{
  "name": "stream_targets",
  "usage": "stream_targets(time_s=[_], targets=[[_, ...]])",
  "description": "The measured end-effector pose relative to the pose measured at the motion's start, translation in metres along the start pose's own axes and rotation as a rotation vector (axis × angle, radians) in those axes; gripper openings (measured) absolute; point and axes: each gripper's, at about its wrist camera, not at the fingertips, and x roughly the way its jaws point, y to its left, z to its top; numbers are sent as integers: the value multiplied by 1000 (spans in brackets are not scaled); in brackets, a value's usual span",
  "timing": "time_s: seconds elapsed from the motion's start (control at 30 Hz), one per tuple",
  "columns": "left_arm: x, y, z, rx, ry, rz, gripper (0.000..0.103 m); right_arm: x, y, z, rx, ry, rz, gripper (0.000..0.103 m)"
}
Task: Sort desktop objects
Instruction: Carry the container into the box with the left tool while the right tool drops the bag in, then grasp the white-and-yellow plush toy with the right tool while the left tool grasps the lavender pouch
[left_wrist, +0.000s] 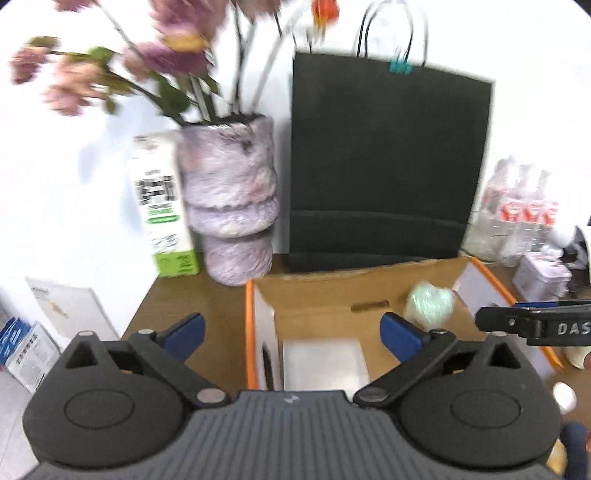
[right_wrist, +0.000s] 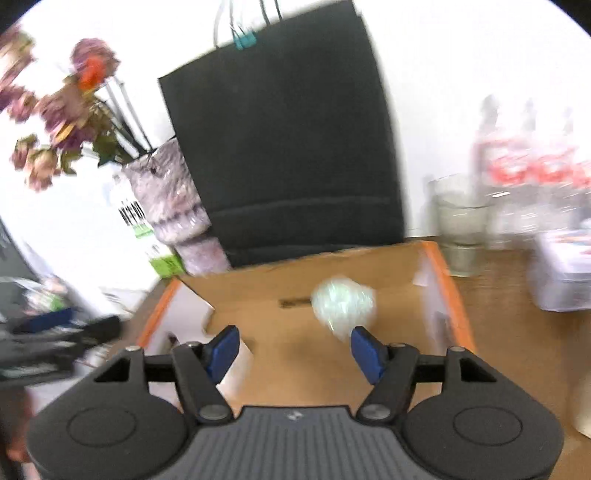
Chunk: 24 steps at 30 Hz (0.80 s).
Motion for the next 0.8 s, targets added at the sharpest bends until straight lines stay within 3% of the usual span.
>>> stream_targets(time_s=[0.07,0.13,0.23,0.33,0.43,0.53,0.67,0.8], targets=[[-39,-2,-29,-30,-4,-40,103,-39,14,-26,-41,-42,-64,68],[-75,-4,-66,-64,-1,-99,103,-77,32,-62,-82,-101,-91,82],[-121,-3,-135,-129,5,-166,103,-118,55,-124,-125,-135,-113,84],[-153,-8,-199,-116,5,-168,103,-150,64,-188,-117,-120,-75,84],[-170,-16,-246,-14,6,-100,103,-172,68,-247,-172,-112,-82,84],[-173,-17,-269,35,-4,-28,103,-179,67,-282,-119,-73,-116,84],[-172,-12,-277,32,18,-28,103,-182,65,-308,-124,-61,-118,89],[-169,-13,-277,22,40,-32,103,-179,65,-311,-107,-66,-134,91]])
